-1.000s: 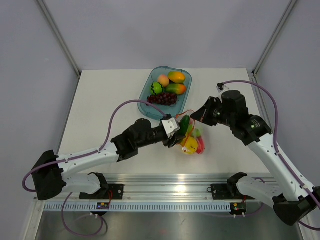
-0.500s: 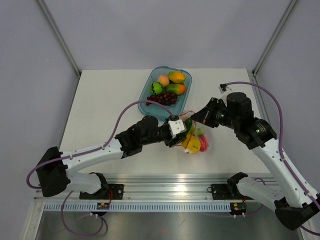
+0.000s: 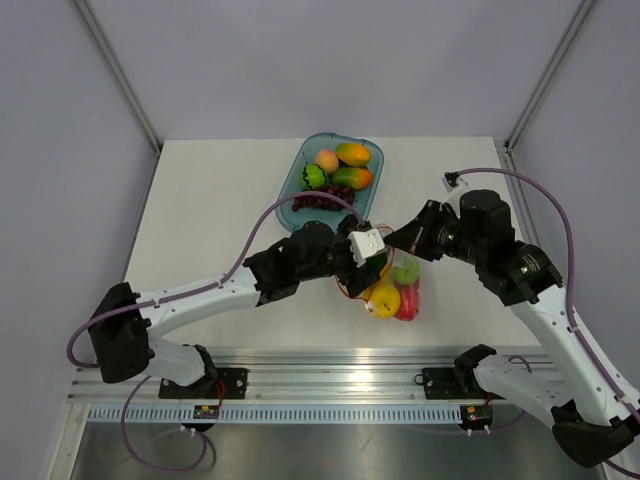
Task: Place the food in the zip-top bag and seal the zipper
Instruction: Place the fake vegetable in the zipper food storage bag.
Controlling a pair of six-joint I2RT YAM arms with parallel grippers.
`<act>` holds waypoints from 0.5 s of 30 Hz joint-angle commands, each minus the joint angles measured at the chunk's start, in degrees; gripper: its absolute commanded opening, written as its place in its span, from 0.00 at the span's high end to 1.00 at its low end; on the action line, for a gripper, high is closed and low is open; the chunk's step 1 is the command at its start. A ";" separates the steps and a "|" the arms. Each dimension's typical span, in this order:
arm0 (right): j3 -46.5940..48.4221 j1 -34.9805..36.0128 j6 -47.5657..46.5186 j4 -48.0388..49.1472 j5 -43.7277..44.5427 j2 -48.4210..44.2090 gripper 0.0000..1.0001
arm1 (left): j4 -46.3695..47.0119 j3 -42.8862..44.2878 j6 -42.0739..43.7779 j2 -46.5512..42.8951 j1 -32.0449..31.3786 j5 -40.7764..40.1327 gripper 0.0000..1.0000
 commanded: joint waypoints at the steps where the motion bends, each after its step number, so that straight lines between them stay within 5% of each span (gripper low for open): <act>1: 1.99 -0.06 -0.59 1.34 0.92 -1.77 0.99 | -0.89 1.20 -1.32 -4.54 -0.35 -0.76 0.01; 15: -0.82 -0.06 -0.86 3.00 1.36 -0.19 0.99 | -6.26 -3.81 -13.36 -22.30 -0.26 -10.58 0.04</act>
